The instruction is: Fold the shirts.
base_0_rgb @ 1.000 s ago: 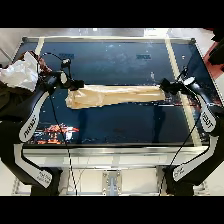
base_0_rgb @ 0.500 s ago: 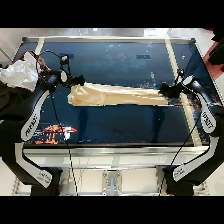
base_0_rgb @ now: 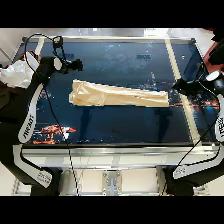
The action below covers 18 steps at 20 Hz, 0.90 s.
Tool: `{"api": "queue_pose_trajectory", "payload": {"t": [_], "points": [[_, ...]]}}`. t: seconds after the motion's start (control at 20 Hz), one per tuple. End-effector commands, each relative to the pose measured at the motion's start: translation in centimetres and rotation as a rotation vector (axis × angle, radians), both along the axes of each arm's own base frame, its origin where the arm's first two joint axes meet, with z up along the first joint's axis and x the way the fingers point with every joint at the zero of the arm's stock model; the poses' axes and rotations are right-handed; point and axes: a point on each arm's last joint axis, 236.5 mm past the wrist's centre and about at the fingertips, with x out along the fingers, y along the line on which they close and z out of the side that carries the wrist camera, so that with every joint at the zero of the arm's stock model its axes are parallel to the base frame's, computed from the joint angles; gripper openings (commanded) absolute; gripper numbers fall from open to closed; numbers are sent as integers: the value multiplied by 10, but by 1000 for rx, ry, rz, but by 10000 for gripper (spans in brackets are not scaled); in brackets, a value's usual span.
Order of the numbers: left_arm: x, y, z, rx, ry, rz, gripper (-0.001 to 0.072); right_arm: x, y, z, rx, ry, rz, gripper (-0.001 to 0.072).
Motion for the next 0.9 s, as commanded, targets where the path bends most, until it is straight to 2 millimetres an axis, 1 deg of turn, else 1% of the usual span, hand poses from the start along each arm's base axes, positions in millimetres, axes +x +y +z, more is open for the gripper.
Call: {"api": "queue_pose_trajectory", "payload": {"t": [0.0, 0.15, 0.2, 0.35, 0.55, 0.7, 0.8, 0.85], "points": [[2, -6, 10, -40, -12, 0, 648, -4, 9, -9, 208, -50, -18, 502], [1, -8, 10, -50, -10, -1, 647, -7, 13, -36, 251, -13, -5, 501], [1, -9, 10, -52, -9, 0, 647, -8, 19, -44, 269, -2, 16, 502], [1, -11, 10, -70, -7, -1, 647, -5, 30, -60, 329, 6, 20, 501], [1, -12, 10, -70, -7, -1, 647, -1, 39, -69, 375, -2, 24, 501], [1, -12, 11, -75, -6, -1, 646, 6, 52, -68, 370, -21, 50, 493], [0, -16, 11, -100, -2, 0, 640, 17, 65, -63, 375, -65, 71, 375], [0, -17, 11, -106, -1, -1, 638, 22, 72, -60, 379, -87, 77, 343]]}}
